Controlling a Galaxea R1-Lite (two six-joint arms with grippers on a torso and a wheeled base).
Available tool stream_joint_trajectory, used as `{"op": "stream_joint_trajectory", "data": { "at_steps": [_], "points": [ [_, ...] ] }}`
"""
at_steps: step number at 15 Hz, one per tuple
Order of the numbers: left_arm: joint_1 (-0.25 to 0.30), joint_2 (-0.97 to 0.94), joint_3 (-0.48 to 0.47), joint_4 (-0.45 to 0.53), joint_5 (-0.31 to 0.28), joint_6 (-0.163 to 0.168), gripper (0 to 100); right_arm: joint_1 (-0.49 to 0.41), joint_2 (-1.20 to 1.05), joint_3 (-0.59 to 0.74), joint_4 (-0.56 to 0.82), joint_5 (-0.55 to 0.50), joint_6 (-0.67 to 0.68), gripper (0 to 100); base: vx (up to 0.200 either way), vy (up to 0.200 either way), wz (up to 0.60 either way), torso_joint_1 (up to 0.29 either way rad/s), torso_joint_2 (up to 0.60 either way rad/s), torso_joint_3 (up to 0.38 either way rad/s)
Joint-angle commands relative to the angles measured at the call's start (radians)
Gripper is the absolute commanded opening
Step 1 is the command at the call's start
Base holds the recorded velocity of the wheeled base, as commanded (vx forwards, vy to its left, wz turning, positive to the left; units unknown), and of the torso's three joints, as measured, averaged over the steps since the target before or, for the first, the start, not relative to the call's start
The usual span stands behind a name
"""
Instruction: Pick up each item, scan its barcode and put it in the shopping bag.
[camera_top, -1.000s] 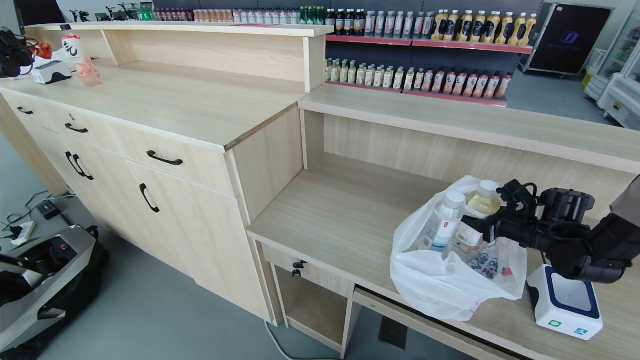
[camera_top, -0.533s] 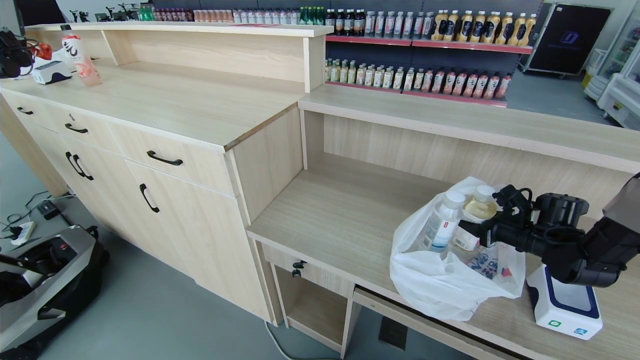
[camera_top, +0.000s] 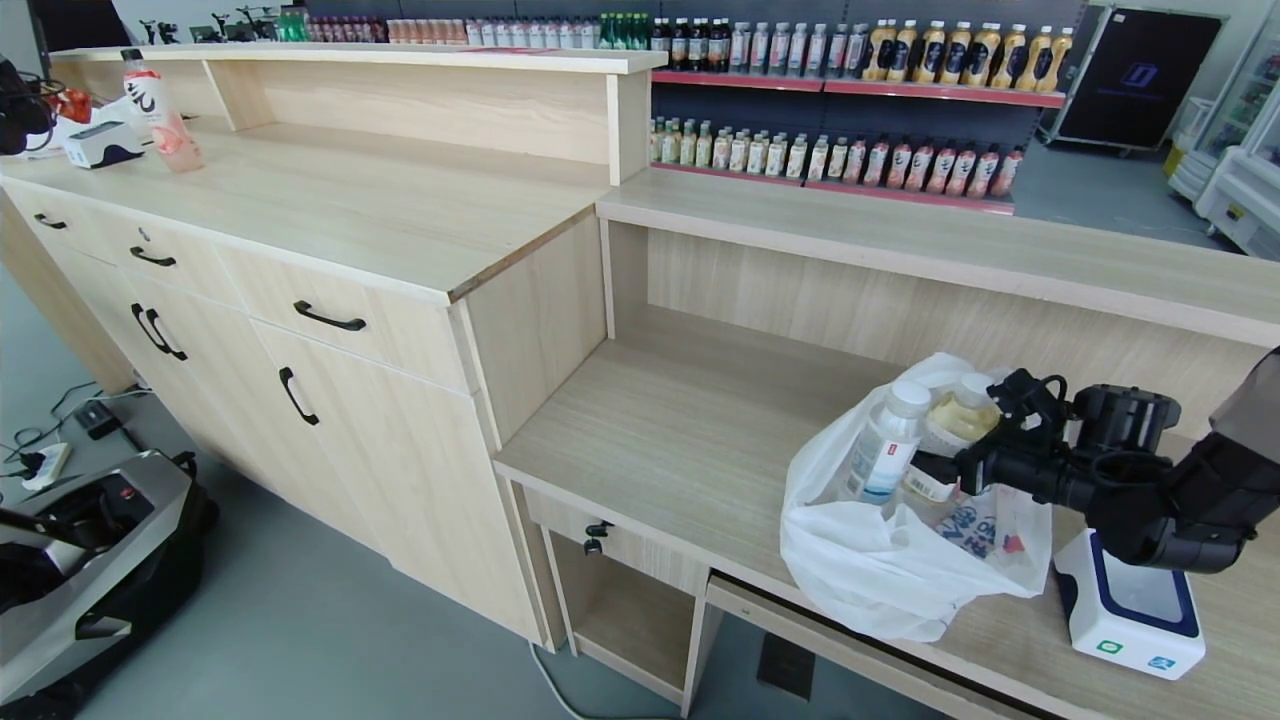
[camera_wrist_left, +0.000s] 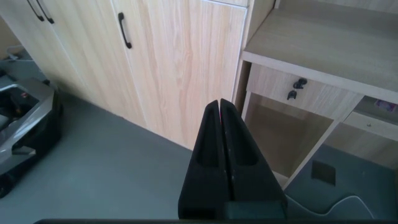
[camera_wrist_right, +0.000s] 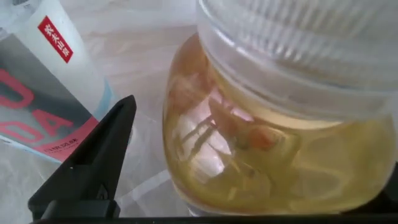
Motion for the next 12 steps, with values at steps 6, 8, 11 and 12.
{"op": "stream_joint_trajectory", "data": {
  "at_steps": [6, 8, 11, 12],
  "points": [
    [0.001, 0.000, 0.000, 0.000, 0.000, 0.000, 0, -0.035, -0.274, 0.004, 0.210, 0.056, -0.015, 100, 0.000, 0.000, 0.00, 0.000, 0.00, 0.000],
    [0.001, 0.000, 0.000, 0.000, 0.000, 0.000, 0, -0.041, -0.369, 0.034, 0.274, 0.056, -0.039, 100, 0.000, 0.000, 0.00, 0.000, 0.00, 0.000],
    [0.001, 0.000, 0.000, 0.000, 0.000, 0.002, 0, -0.078, -0.480, 0.106, 0.280, 0.055, -0.064, 100, 0.000, 0.000, 0.00, 0.000, 0.00, 0.000],
    [0.001, 0.000, 0.000, 0.000, 0.000, 0.002, 0, -0.095, -0.498, 0.117, 0.282, 0.055, -0.076, 100, 0.000, 0.000, 0.00, 0.000, 0.00, 0.000]
  ]
}}
